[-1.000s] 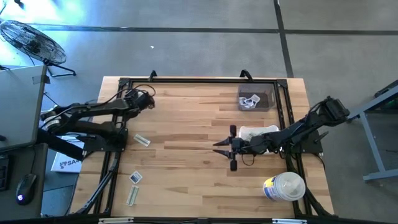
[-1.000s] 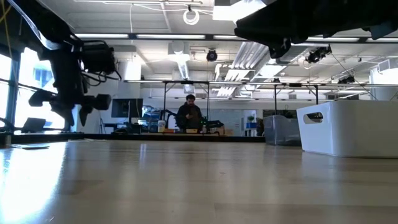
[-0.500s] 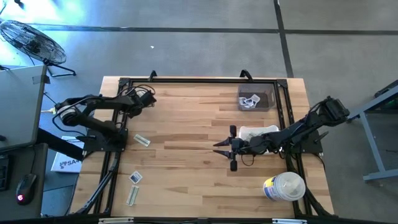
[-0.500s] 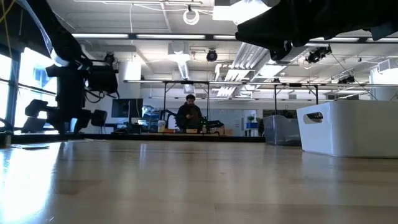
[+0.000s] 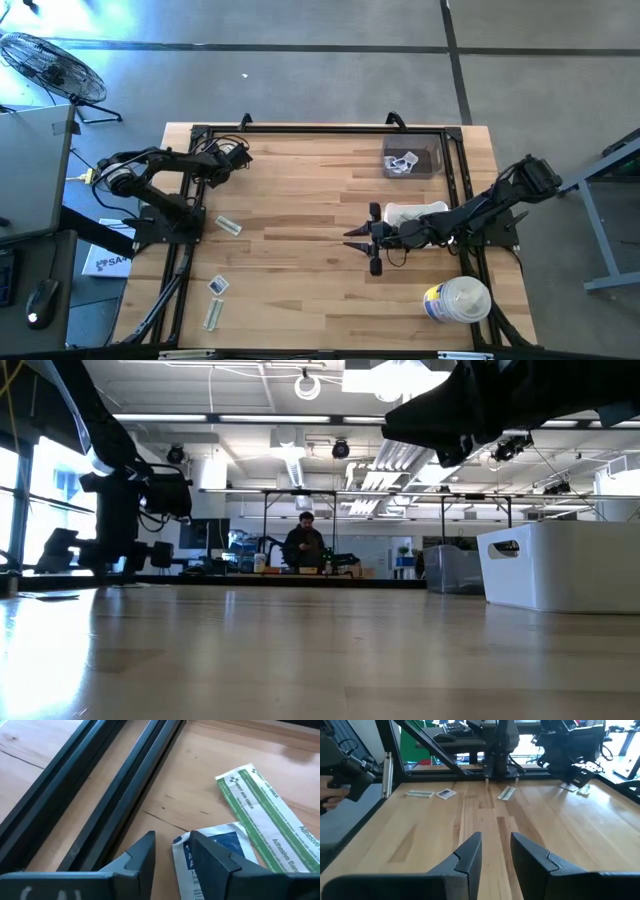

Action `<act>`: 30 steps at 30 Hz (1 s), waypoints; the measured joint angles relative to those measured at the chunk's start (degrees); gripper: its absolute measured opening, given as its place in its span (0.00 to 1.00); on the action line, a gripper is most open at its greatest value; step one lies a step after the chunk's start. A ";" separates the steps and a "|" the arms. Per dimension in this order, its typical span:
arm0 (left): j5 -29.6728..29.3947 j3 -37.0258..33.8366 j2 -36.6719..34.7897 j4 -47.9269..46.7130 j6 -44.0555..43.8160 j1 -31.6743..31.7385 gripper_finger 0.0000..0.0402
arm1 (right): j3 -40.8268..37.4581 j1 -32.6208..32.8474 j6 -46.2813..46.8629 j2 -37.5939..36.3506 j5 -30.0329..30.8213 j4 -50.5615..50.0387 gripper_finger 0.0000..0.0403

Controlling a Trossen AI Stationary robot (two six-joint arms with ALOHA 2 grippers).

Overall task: Pick & Place First Aid Supplies
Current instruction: Put the alcohol pad into the black bin

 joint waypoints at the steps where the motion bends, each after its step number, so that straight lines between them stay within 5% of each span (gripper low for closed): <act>1: 0.12 -0.02 0.00 0.10 0.00 0.00 0.29 | 0.00 0.00 0.44 0.00 -0.21 -0.09 0.24; 12: 0.04 -0.18 0.18 3.25 0.24 -3.69 0.01 | 0.00 0.00 1.03 0.00 -0.41 -1.12 0.24; 23: 4.65 4.31 -0.50 4.94 5.92 -12.47 0.00 | 0.00 0.00 1.03 0.00 -0.37 -2.18 0.24; 30: 4.45 7.10 -1.44 15.90 6.85 -26.89 0.00 | 0.00 0.02 0.22 0.00 0.72 -3.85 0.24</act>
